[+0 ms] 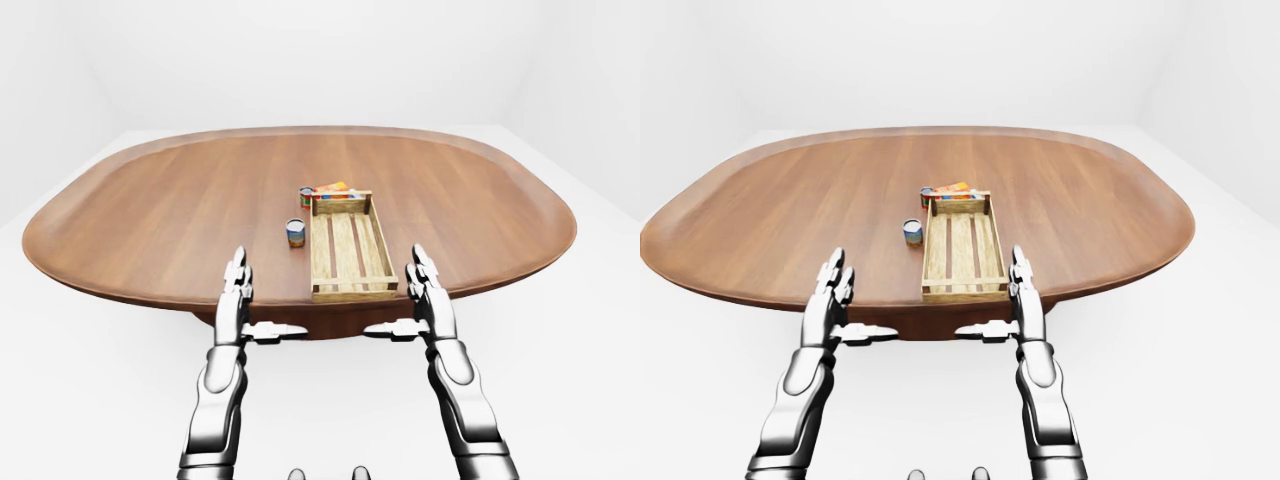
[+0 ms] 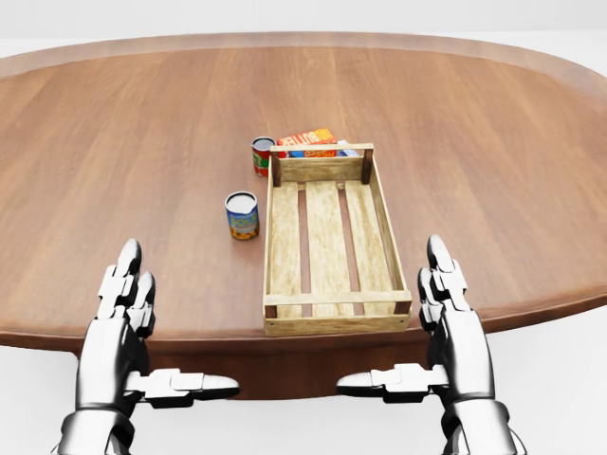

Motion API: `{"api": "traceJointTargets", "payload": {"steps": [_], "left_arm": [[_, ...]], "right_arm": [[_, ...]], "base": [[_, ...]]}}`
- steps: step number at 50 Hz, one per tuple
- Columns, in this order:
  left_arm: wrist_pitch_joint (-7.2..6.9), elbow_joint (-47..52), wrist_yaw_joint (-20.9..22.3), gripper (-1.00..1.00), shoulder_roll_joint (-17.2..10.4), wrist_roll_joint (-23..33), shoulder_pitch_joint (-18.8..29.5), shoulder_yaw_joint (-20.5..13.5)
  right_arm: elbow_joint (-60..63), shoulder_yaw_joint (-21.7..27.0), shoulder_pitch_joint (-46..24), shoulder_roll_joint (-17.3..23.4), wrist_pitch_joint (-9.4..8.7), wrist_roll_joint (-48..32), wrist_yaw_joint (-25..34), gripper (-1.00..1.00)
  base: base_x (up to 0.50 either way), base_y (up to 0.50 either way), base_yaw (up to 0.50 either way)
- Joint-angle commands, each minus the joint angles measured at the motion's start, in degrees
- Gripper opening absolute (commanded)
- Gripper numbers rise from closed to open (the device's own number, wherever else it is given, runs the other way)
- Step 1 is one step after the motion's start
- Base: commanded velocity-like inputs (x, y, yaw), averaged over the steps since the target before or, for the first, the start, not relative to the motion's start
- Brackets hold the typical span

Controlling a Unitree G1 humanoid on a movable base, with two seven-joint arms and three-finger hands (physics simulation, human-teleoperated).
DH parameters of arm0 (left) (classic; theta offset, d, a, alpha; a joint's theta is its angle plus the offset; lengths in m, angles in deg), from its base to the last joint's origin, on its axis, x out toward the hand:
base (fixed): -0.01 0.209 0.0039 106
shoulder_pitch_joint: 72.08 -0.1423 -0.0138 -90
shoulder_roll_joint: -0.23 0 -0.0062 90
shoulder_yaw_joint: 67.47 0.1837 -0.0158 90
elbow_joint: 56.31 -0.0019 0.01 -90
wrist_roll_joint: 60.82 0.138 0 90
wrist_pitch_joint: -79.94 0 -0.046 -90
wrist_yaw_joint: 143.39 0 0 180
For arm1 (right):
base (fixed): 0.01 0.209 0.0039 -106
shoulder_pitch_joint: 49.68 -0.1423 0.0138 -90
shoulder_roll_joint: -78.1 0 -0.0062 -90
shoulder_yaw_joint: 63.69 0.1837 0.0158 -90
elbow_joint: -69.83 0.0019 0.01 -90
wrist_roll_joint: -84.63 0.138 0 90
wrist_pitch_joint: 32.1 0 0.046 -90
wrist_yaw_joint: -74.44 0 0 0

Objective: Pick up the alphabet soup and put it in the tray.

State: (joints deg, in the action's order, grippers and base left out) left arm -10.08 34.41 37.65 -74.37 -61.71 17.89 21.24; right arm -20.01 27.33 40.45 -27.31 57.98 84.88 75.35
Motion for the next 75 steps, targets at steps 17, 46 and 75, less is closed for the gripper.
{"api": "traceJointTargets", "payload": {"steps": [17, 46, 75], "left_arm": [[-4.1, 10.55, 3.24, 1.0, -2.4, -2.87, -1.19, -5.89], [-4.98, 17.73, 2.45, 1.0, -5.87, -8.07, -0.46, -16.98], [-4.98, 22.8, 2.78, 1.0, -5.22, -7.89, -1.41, -18.33]], "right_arm": [[17.22, 4.65, 3.62, 1.85, -5.08, -1.46, 2.92, 0.98], [40.11, 15.69, 9.92, -0.2, -5.08, -2.62, 8.45, 0.98], [40.69, 16.87, 10.18, -0.88, -5.08, -1.34, 9.09, 0.98]], "base": [[0.0, 0.0, 0.0], [0.0, 0.0, 0.0], [0.0, 0.0, 0.0]]}}
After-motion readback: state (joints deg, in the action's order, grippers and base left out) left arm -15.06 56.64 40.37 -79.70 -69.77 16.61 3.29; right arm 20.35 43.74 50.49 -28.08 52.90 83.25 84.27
